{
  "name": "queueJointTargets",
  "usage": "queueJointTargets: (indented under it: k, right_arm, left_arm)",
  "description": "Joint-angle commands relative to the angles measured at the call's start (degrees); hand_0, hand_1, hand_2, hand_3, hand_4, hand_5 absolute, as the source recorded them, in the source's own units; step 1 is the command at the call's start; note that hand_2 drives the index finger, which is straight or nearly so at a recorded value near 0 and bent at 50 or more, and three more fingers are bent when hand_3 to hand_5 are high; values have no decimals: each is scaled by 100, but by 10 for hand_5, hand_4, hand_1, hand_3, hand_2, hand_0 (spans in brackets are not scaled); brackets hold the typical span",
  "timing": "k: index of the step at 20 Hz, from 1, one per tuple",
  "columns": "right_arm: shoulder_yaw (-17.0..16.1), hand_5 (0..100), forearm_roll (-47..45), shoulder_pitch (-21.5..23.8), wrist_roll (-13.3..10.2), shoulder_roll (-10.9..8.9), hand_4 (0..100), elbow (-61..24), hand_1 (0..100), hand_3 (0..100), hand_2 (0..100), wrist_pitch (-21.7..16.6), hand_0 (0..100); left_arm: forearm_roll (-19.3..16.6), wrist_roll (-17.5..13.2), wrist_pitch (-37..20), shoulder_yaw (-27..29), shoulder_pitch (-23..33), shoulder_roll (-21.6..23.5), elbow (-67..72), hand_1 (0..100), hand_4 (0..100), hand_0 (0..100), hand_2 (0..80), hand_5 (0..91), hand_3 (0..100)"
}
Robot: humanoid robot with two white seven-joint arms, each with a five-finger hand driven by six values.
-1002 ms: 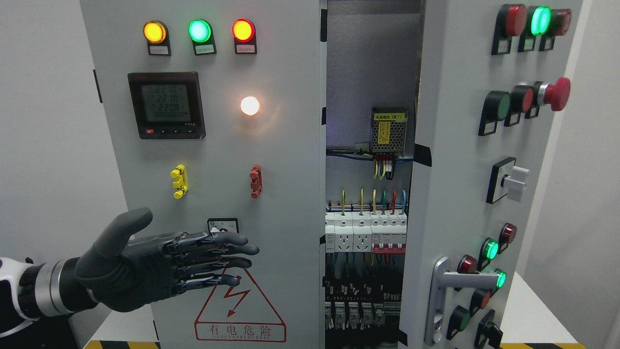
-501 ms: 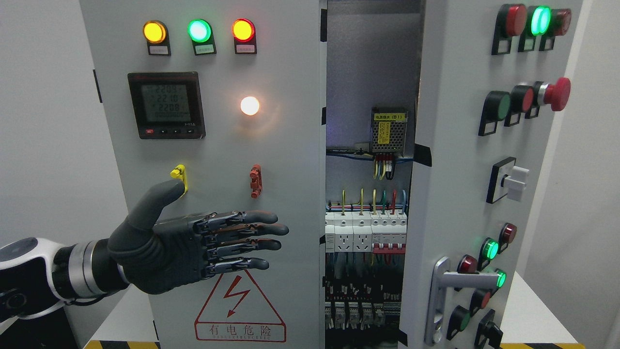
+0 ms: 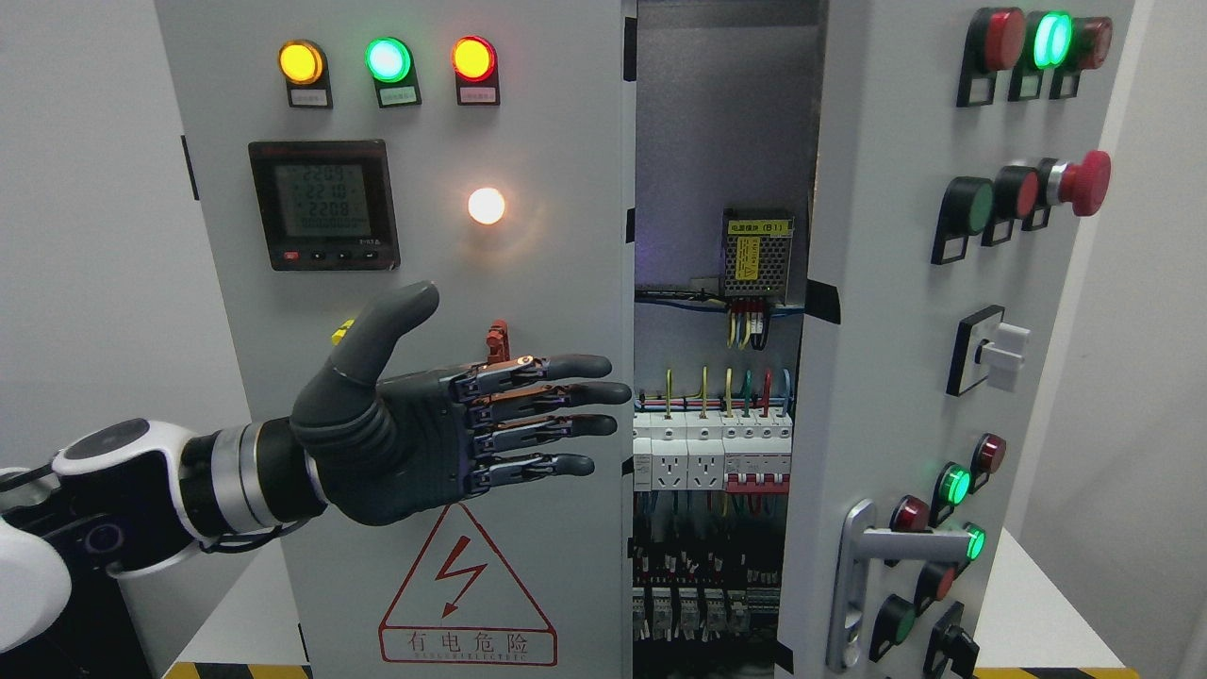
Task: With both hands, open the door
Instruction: 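Insert the left hand fingers behind the partly open door edge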
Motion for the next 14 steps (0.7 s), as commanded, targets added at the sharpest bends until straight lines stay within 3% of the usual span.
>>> queueJointTargets:
  k: [1,14]
  right_arm:
    - [-1,0,2,0,-5,-1,0,5,0,0,0,5,107]
    - [-1,0,2,0,-5,8,0,5,0,0,0,-4,106]
  left_arm:
    - [117,414,-11,-313,-167,-957,12,0,31,0,0,0,0]
    - [55,1083,-38,-67,-132,-1890,65,0,31,0,0,0,0]
